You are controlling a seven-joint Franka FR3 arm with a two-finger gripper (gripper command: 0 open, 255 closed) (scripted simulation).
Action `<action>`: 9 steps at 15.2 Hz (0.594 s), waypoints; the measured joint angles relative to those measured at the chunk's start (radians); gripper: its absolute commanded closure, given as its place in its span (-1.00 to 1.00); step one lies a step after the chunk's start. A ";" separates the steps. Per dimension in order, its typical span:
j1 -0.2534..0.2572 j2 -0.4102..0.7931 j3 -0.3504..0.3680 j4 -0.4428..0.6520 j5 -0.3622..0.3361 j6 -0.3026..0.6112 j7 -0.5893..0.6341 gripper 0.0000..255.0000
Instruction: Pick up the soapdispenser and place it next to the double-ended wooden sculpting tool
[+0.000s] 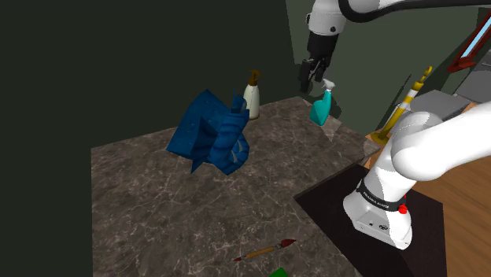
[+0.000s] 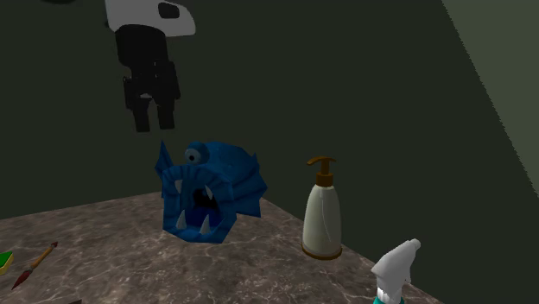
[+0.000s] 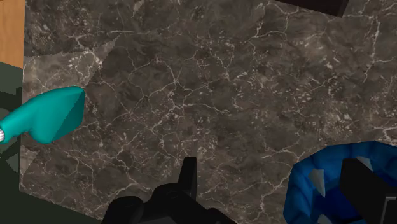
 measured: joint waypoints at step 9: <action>-0.039 0.278 -0.053 0.160 -0.020 0.124 -0.026 -1.00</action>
